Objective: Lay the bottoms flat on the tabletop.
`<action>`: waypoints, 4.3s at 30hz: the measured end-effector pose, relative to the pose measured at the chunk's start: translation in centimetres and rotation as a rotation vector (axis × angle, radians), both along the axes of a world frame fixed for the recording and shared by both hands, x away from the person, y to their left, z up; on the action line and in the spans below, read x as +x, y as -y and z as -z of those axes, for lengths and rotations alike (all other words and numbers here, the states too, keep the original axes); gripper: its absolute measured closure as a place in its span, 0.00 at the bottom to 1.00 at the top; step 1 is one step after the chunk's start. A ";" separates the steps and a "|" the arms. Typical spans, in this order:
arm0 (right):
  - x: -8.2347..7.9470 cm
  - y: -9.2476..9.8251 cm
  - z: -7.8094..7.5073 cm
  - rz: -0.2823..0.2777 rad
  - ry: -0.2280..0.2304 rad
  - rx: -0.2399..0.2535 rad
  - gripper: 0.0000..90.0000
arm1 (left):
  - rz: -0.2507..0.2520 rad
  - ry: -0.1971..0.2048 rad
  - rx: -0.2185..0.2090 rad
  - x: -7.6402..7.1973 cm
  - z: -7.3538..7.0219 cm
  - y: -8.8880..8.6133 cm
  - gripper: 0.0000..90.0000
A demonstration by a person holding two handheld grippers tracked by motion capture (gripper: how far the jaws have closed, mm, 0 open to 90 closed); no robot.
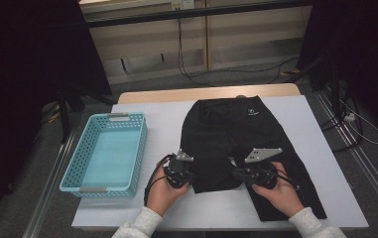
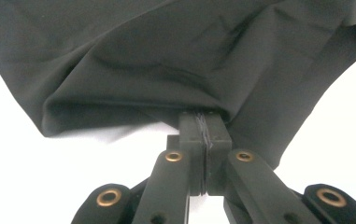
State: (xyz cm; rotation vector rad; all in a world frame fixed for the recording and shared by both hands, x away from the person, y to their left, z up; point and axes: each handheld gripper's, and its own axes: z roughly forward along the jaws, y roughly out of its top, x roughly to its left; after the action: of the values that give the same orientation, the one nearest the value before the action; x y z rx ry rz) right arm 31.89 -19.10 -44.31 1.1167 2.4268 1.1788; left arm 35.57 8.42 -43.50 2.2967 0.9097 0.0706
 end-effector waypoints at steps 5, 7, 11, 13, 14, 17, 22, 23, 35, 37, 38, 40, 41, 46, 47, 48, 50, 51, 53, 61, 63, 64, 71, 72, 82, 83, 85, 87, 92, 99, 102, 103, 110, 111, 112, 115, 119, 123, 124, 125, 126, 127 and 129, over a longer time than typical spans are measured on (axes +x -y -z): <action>-0.3 0.1 -0.4 0.004 0.006 0.021 0.93 | -0.020 -0.034 -0.096 -0.3 -1.5 -1.9 1.00; -0.5 0.0 -0.6 -0.001 0.006 0.026 0.93 | -0.024 -0.048 -0.112 -0.4 -1.5 -2.4 1.00; -1.3 -0.5 -0.7 -0.017 0.004 0.018 0.93 | -0.040 -0.056 -0.144 -0.9 -1.5 -3.7 0.99; -1.8 -0.8 -0.6 -0.035 -0.004 0.016 0.93 | -0.047 -0.051 -0.158 -1.2 -1.8 -4.3 1.00; -2.0 -0.9 -0.6 -0.044 -0.007 0.019 0.93 | -0.053 -0.049 -0.167 -1.3 -2.0 -4.6 0.99; -2.5 -1.3 -0.6 -0.064 -0.009 0.017 0.90 | -0.059 -0.065 -0.179 -1.6 -2.0 -5.5 0.99; -2.3 -1.2 -0.9 -0.040 0.002 0.052 0.73 | -0.064 -0.082 -0.162 -1.6 -1.4 -5.7 0.99; -2.2 -1.1 -1.0 -0.033 0.001 0.064 0.71 | -0.065 -0.079 -0.163 -1.6 -1.4 -5.6 0.99; -0.5 -2.8 -0.1 0.013 -0.005 -0.001 0.68 | -0.062 -0.084 -0.168 -1.3 -1.1 -5.2 0.99; -0.2 -3.2 0.3 0.024 -0.013 -0.022 0.70 | -0.064 -0.087 -0.168 -1.3 -1.1 -5.3 0.99; -0.1 -3.4 0.5 0.025 -0.010 -0.041 0.74 | -0.064 -0.088 -0.170 -1.3 -1.0 -5.3 0.99; 0.2 -3.4 0.8 0.020 -0.014 -0.063 0.82 | -0.063 -0.090 -0.171 -1.2 -1.0 -5.3 0.99; 0.3 -3.4 0.9 0.016 -0.011 -0.063 0.90 | -0.063 -0.091 -0.170 -1.2 -1.0 -5.3 0.99; -0.1 -2.6 0.5 -0.010 -0.019 -0.056 0.99 | -0.051 -0.084 -0.168 -1.7 -1.3 -5.3 0.99; -0.3 -2.3 0.3 -0.010 -0.019 -0.050 0.99 | -0.046 -0.082 -0.168 -1.8 -1.5 -5.3 0.99; -0.6 -2.0 0.2 -0.009 -0.017 -0.042 0.99 | -0.042 -0.082 -0.171 -1.9 -1.6 -5.2 0.99; -1.0 -1.5 0.1 -0.018 -0.022 -0.036 0.99 | -0.036 -0.085 -0.173 -1.9 -1.6 -5.0 0.99; -1.2 -1.3 0.1 -0.019 -0.027 -0.042 0.99 | -0.035 -0.088 -0.173 -1.9 -1.6 -4.9 0.99; -1.3 -1.2 0.4 -0.024 -0.037 -0.050 0.99 | -0.045 -0.069 -0.176 -1.8 -1.4 -4.9 0.96; -1.1 -2.0 0.9 -0.050 -0.046 -0.070 0.98 | -0.145 0.014 -0.196 -0.6 -0.4 -5.4 0.55; -1.0 -2.1 0.9 -0.050 -0.045 -0.070 0.98 | -0.161 0.009 -0.206 -0.2 -0.2 -5.3 0.55; -1.0 -2.1 0.9 -0.049 -0.045 -0.070 0.97 | -0.161 0.006 -0.211 -0.1 -0.1 -5.2 0.54; -0.9 -2.1 1.0 -0.046 -0.040 -0.068 0.96 | -0.152 -0.016 -0.194 0.7 0.6 -3.7 0.70; -0.9 -2.1 1.0 -0.042 -0.038 -0.068 0.96 | -0.151 -0.016 -0.188 0.7 0.6 -3.5 0.77; -0.1 -1.2 0.3 0.009 0.011 -0.055 0.98 | -0.174 0.005 -0.226 1.5 -0.2 -3.8 1.00; 0.1 -1.2 0.4 0.017 0.019 -0.068 0.98 | -0.183 0.008 -0.225 1.6 0.0 -3.7 1.00; 0.6 -1.2 0.8 0.029 0.011 -0.078 0.97 | -0.183 -0.001 -0.207 1.9 0.4 -3.6 1.00; 0.9 -1.2 1.0 0.034 0.013 -0.094 0.93 | -0.188 -0.006 -0.196 2.0 0.7 -3.7 1.00; 0.3 -1.4 0.3 0.044 0.067 -0.099 0.76 | -0.202 -0.003 -0.198 2.2 0.7 -4.1 1.00; -1.0 -3.2 -0.5 -0.053 0.102 -0.057 0.63 | -0.194 -0.002 -0.174 2.1 0.9 -3.9 1.00; -1.6 -4.6 -0.3 -0.122 0.079 -0.043 0.59 | -0.202 -0.003 -0.172 2.1 0.9 -3.9 1.00; -1.7 -5.1 -0.1 -0.146 0.071 -0.044 0.58 | -0.204 -0.005 -0.170 2.1 0.9 -4.0 1.00; -2.3 -7.3 1.2 -0.242 0.053 -0.097 0.50 | -0.204 -0.002 -0.165 2.1 0.9 -3.9 0.99; -2.3 -7.4 1.5 -0.247 0.047 -0.104 0.49 | -0.207 -0.002 -0.166 2.0 0.9 -3.9 0.99; -2.3 -7.4 1.6 -0.253 0.058 -0.092 0.50 | -0.207 -0.003 -0.167 2.0 0.9 -4.0 0.99; -2.2 -7.3 1.6 -0.245 0.058 -0.092 0.58 | -0.207 -0.004 -0.171 2.0 0.9 -3.9 0.99; -2.2 -7.2 1.7 -0.225 0.062 -0.086 0.75 | -0.215 -0.007 -0.183 2.1 0.7 -4.2 0.99; -2.1 -7.2 1.7 -0.224 0.064 -0.081 0.92 | -0.221 -0.010 -0.186 2.0 0.6 -4.3 0.99; -2.0 -7.2 1.7 -0.224 0.064 -0.078 0.96 | -0.220 -0.011 -0.186 2.0 0.6 -4.3 0.99; -2.0 -7.2 1.7 -0.220 0.062 -0.071 0.97 | -0.215 -0.012 -0.181 2.1 0.6 -4.3 0.99; -1.9 -7.1 1.7 -0.224 0.061 -0.073 0.98 | -0.216 -0.013 -0.179 2.1 0.6 -4.3 0.99; -1.9 -7.1 1.7 -0.223 0.059 -0.071 0.99 | -0.217 -0.017 -0.180 2.0 0.5 -4.4 0.99; -2.0 -7.1 1.6 -0.224 0.052 -0.069 0.99 | -0.218 -0.015 -0.185 2.0 0.4 -4.5 0.99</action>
State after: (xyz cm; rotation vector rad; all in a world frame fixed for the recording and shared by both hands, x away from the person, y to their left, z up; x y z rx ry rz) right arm 29.93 -11.98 -45.89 0.8007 2.5832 1.1592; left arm 37.60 12.91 -43.85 2.0247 1.1239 0.0603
